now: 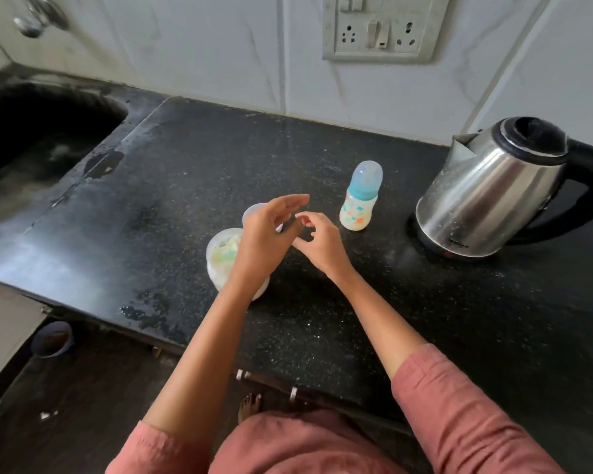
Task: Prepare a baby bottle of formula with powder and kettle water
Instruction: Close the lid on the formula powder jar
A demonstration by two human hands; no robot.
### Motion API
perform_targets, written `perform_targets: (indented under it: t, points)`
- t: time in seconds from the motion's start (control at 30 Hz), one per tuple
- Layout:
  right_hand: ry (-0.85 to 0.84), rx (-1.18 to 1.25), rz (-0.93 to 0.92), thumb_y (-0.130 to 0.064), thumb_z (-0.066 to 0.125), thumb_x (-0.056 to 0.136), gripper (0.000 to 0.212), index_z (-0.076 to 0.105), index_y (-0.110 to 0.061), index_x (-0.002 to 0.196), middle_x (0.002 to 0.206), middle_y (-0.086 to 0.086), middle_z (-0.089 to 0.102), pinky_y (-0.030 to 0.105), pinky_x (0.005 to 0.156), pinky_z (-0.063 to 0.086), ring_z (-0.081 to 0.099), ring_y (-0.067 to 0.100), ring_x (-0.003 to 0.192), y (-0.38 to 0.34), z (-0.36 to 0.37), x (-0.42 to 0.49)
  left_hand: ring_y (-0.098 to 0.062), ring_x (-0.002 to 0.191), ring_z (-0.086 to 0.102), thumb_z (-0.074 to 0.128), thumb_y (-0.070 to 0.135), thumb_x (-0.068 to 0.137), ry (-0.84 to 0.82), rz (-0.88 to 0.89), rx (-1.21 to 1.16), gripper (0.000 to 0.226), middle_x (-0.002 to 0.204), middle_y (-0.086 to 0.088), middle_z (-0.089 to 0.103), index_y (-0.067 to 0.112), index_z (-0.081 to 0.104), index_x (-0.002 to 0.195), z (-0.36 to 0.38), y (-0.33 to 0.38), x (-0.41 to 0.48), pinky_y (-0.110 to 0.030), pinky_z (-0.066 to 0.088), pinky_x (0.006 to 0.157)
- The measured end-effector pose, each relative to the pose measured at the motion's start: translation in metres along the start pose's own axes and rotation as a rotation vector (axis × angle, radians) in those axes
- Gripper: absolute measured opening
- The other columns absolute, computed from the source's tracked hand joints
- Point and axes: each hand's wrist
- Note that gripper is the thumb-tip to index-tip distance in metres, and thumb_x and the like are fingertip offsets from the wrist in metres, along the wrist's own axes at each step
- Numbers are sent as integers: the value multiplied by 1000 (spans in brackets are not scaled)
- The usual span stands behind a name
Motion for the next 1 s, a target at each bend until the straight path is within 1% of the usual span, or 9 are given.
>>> perform_targets:
  t: [0.17,0.27,0.37,0.43,0.53,0.67,0.8,0.9,1.0]
  points:
    - [-126,-160,122,-30,77,71,78,37,-16,137,143,7,38,39,108,29,32,25,132,-3,22,24,6,100,58,64,5,85,22,3,-22,31,104,19,62,26,61,108,-45,-5,11,-12,43,89]
    - [-168,-245,122,-35,78,68,92,25,-18,142,149,6,27,42,110,22,22,27,138,-2,31,33,3,112,54,69,21,83,-121,-36,-47,33,115,16,61,25,59,113,-70,-26,9,-19,39,100]
    - [-193,-278,133,-40,78,67,100,19,-19,144,151,5,22,46,110,16,17,28,140,-1,38,40,-5,125,45,70,50,72,-298,-59,-159,56,128,12,57,30,52,122,-90,-51,2,-25,31,108]
    - [-199,-291,130,-40,78,66,101,18,-19,144,151,4,24,46,110,15,17,27,140,-2,43,44,-9,130,40,72,58,66,-405,-74,-207,78,137,5,49,30,41,131,-97,-66,-2,-28,29,109]
    - [-188,-295,120,-42,78,66,98,22,-17,143,147,3,33,42,110,15,22,25,138,-3,51,48,-12,130,40,79,57,57,-562,-138,-242,106,143,0,37,29,20,140,-102,-83,-9,-23,37,102]
    - [-169,-241,129,-36,80,67,94,26,-14,141,144,5,37,38,110,18,27,24,136,-7,52,47,-3,129,37,81,56,52,-638,-147,-227,114,144,6,32,28,17,141,-100,-95,-15,-13,33,99]
    - [-159,-115,155,-28,84,63,96,28,-11,139,142,8,31,27,102,28,34,21,130,-24,37,39,-3,124,41,82,53,52,-627,-98,-217,107,137,4,38,22,25,137,-95,-100,-16,-12,34,96]
    - [-157,-166,126,-22,83,64,89,33,-12,137,140,9,29,22,98,27,36,21,128,-42,14,28,0,121,43,84,46,50,-593,-75,-183,98,133,5,41,26,32,130,-94,-104,-17,-11,34,95]
    - [-178,-240,118,-18,81,65,86,33,-14,136,140,6,27,22,99,27,35,20,128,-65,-16,12,-4,121,44,82,37,53,-567,-73,-151,96,133,1,44,18,34,134,-93,-109,-18,-15,36,98]
Point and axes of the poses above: each hand's wrist, its own x-axis towards the middle knuckle, its own z-axis out of the palm, y = z × x
